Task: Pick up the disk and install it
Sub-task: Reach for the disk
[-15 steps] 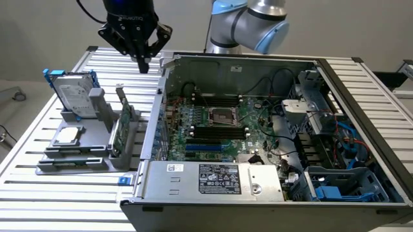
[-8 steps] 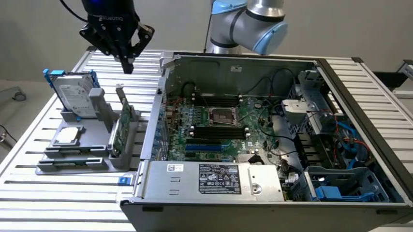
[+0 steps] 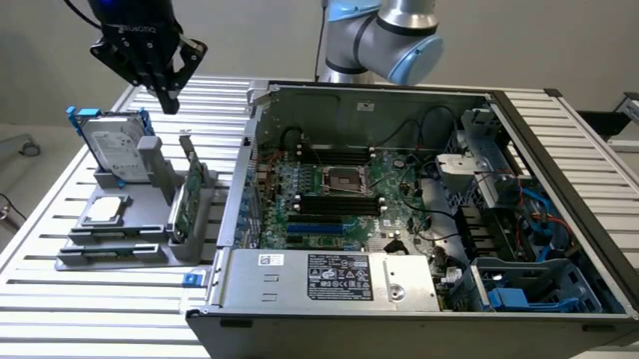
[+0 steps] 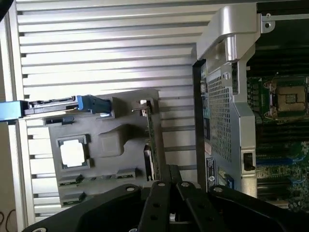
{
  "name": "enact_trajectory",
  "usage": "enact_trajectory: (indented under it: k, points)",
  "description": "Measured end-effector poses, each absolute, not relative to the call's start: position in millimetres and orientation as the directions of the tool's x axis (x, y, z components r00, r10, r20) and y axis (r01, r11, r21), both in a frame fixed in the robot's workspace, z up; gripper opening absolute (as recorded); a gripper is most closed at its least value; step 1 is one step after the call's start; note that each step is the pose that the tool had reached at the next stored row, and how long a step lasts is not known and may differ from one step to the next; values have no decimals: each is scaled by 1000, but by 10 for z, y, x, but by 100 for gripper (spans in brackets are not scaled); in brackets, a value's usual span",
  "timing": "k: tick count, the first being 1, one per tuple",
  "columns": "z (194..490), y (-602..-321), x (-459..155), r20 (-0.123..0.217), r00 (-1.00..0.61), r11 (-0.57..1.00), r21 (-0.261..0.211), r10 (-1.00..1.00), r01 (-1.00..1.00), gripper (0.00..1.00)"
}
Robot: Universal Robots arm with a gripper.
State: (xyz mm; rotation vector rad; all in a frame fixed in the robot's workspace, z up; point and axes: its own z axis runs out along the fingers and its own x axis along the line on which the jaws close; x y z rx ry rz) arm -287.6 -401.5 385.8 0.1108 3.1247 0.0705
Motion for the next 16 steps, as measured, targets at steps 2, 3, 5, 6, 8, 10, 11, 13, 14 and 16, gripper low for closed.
enact_trajectory:
  k: [2, 3, 5, 6, 8, 10, 11, 13, 14, 16]
  points:
    - [3843, -4006, -2968, -12, -997, 996, 45, 71, 71, 11]
    - [3833, -4000, -3013, -12, -997, 996, 45, 71, 70, 11]
    - [3804, -3983, -3105, -12, -997, 997, 45, 71, 71, 11]
    - [3788, -3974, -3150, -12, -997, 997, 45, 71, 71, 11]
    - [3755, -3955, -3240, -12, -997, 997, 44, 71, 70, 11]
    - [3723, -3936, -3330, -12, -997, 997, 44, 71, 71, 11]
    - [3707, -3927, -3375, -12, -997, 997, 43, 71, 71, 11]
    - [3674, -3909, -3467, -12, -997, 997, 43, 71, 70, 11]
    - [3659, -3900, -3513, -12, -997, 997, 43, 71, 71, 11]
    - [3630, -3882, -3602, -12, -997, 997, 43, 71, 71, 11]
